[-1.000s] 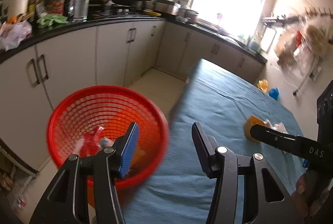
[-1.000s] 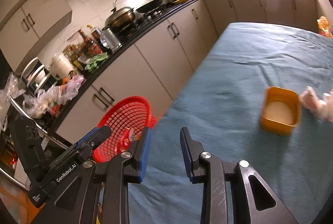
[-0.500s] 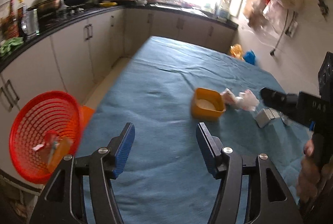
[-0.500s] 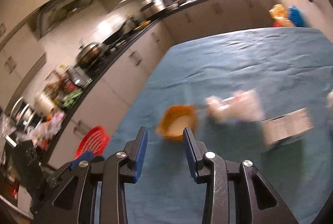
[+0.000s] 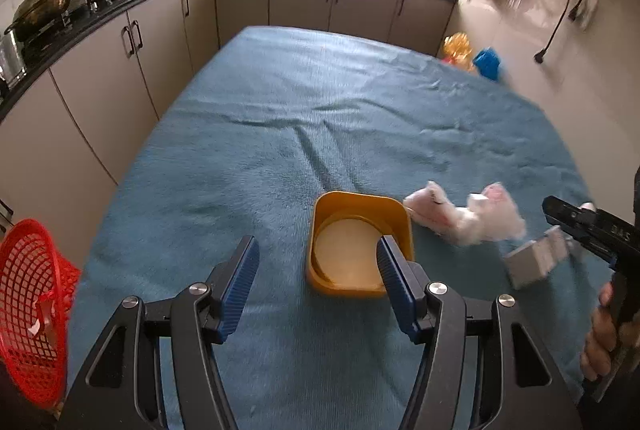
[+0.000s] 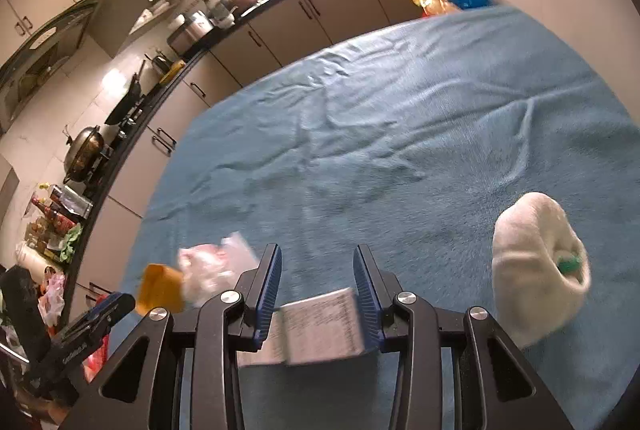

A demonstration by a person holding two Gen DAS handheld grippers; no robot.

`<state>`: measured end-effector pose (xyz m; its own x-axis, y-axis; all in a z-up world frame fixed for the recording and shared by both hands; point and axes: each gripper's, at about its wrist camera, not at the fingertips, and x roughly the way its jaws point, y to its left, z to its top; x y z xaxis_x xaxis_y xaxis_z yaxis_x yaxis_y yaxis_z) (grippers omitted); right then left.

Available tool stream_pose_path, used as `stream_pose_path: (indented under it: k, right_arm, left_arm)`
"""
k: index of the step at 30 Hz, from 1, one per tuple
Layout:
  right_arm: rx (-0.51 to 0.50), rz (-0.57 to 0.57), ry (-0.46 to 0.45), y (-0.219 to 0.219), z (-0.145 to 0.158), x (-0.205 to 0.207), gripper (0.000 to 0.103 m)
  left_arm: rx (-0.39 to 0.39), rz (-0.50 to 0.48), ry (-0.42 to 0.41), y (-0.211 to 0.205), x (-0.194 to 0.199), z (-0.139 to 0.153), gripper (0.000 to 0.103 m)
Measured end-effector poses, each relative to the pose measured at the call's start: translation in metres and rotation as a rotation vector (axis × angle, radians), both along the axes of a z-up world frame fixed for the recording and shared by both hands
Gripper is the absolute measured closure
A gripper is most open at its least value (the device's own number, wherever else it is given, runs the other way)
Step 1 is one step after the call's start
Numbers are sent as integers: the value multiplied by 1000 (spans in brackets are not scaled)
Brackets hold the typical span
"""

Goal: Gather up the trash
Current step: 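Move both open tools back over the table items, then grasp the white medicine box with the right tool while the left tool grasps the yellow tray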

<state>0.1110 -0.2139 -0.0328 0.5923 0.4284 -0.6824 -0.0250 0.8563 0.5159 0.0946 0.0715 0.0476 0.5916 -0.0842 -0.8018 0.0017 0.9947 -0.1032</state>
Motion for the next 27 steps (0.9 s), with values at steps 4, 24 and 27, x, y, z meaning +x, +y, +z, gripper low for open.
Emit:
stream_pose_path:
  k: [4,24,27]
  right_arm:
    - [30,25,27,-1,-10,8,63]
    - [-138,468,39,101,3,-58,34]
    - [-287,481,-3,118,3,-68,34]
  left_arm:
    - [23,1,7,-6,12,-13,46]
    - [73,3,-37,-7,18,-31,87]
    - [99,-7,-49,-13,16,-31,91]
